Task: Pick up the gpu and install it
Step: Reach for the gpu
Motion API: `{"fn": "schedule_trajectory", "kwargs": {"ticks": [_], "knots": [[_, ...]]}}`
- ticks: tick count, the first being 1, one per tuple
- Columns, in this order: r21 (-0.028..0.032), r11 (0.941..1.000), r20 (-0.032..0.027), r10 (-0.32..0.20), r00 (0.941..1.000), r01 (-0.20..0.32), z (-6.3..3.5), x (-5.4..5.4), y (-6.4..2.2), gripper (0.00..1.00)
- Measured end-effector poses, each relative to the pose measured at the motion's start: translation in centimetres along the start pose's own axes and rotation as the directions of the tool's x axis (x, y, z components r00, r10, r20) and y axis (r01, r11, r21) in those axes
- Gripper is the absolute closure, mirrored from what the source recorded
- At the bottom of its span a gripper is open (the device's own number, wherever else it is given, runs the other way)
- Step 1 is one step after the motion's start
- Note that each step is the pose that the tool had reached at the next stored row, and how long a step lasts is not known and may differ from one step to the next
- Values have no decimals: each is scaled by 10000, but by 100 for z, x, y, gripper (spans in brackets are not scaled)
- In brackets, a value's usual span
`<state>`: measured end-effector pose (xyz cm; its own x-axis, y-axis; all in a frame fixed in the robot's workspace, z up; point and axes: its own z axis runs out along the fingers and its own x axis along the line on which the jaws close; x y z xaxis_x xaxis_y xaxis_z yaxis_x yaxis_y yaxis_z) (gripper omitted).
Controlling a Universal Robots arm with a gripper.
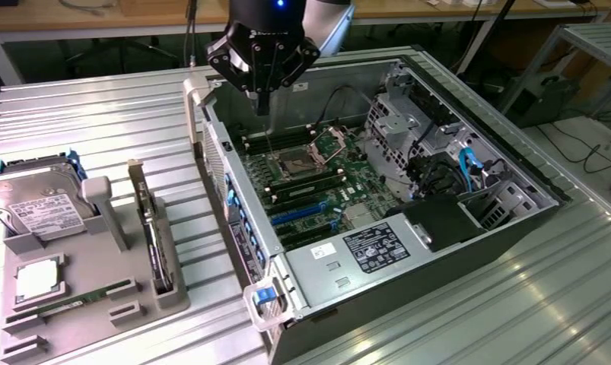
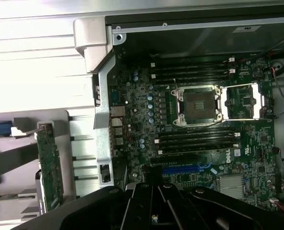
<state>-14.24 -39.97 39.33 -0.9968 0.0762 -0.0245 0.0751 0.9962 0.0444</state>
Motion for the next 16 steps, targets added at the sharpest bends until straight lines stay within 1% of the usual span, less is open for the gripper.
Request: {"fn": "schedule_trajectory", "kwargs": {"ticks": [16], "knots": [[0,10000,-1,0,10000,0,-2,57,-13,89]]}}
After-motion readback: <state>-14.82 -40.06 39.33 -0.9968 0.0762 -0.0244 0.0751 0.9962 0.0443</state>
